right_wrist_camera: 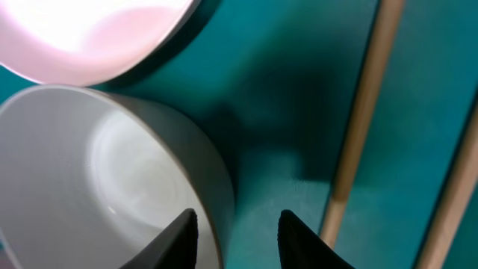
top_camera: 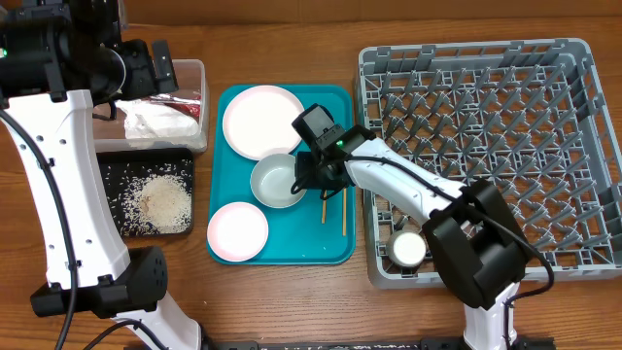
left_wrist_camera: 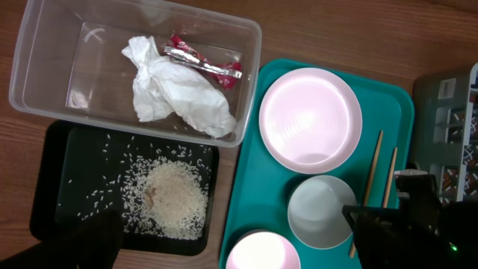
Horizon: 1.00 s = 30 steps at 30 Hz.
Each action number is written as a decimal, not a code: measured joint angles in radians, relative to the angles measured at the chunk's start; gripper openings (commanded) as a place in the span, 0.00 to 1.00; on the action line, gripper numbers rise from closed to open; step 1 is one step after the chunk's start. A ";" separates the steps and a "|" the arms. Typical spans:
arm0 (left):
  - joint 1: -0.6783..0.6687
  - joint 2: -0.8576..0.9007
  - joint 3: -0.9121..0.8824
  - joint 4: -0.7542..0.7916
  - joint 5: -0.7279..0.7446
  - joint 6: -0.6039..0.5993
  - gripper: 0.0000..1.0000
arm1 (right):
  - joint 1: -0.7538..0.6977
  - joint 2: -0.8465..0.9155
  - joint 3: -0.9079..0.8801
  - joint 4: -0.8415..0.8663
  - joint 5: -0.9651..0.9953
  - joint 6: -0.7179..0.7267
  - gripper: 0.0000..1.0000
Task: Sort waste into correct bins and load items into the dishwasher
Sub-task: 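Grasp the emptied white bowl with the right gripper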
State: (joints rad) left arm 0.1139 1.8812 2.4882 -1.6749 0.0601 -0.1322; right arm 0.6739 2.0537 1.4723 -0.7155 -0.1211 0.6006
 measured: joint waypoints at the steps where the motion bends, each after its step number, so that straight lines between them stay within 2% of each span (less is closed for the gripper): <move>1: 0.000 0.000 0.000 0.000 0.000 0.000 1.00 | 0.000 0.006 0.000 0.005 0.001 0.002 0.04; 12: 0.000 0.000 0.000 0.000 0.000 0.000 1.00 | 0.000 0.015 0.000 0.013 0.006 0.005 0.04; 18: 0.000 0.000 0.000 0.000 0.000 0.000 1.00 | 0.000 -0.031 0.000 -0.056 0.034 0.005 0.04; 26: 0.000 0.000 0.000 0.000 0.000 0.000 1.00 | 0.000 -0.341 0.000 -0.096 0.131 0.004 0.04; 30: 0.000 0.000 0.000 0.000 0.000 0.000 1.00 | 0.000 -0.486 0.000 -0.115 0.274 0.004 0.04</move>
State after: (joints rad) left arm 0.1139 1.8812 2.4882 -1.6749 0.0601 -0.1322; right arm 0.6739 1.5673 1.4723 -0.8307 0.1528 0.6044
